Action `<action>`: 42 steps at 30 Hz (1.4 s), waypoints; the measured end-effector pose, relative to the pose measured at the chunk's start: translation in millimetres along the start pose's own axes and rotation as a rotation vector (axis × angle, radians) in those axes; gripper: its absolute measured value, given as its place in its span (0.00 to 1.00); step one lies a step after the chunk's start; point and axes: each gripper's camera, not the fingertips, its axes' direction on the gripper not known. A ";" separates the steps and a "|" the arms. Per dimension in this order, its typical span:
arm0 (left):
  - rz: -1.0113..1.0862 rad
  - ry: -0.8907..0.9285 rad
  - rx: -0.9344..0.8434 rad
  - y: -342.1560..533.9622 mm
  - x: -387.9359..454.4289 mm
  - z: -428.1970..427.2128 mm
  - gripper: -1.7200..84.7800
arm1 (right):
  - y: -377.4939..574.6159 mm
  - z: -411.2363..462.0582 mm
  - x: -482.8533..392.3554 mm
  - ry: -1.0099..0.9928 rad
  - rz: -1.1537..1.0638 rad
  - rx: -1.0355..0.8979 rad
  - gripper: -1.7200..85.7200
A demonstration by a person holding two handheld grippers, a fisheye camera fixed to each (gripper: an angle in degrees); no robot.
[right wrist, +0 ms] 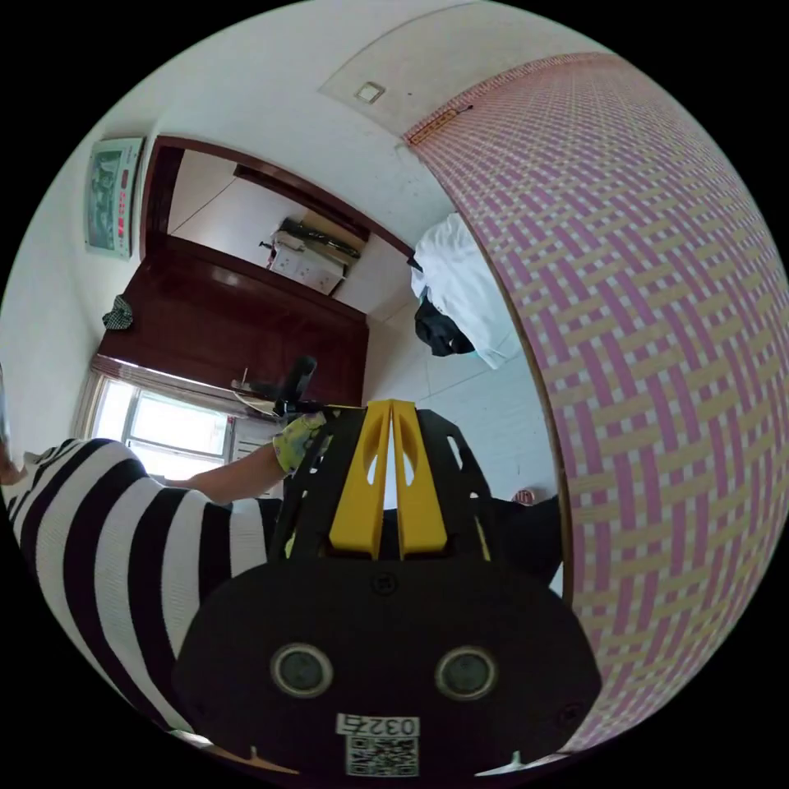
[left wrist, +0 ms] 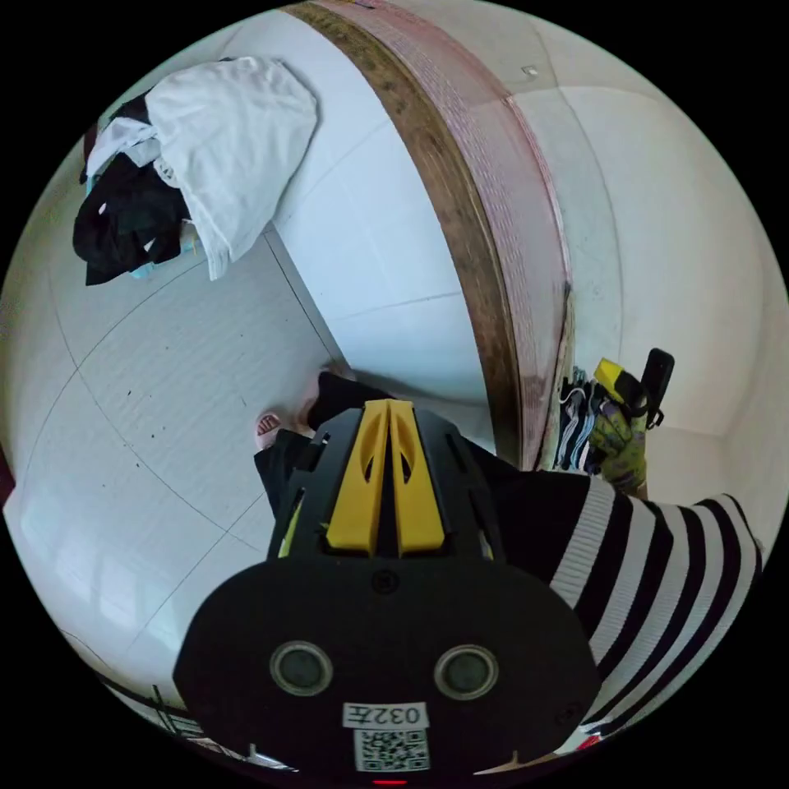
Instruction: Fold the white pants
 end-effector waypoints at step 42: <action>-0.411 -0.366 0.096 -722.9 -258.0 -8.6 0.07 | -332.5 35.3 11.5 0.195 0.527 0.183 0.01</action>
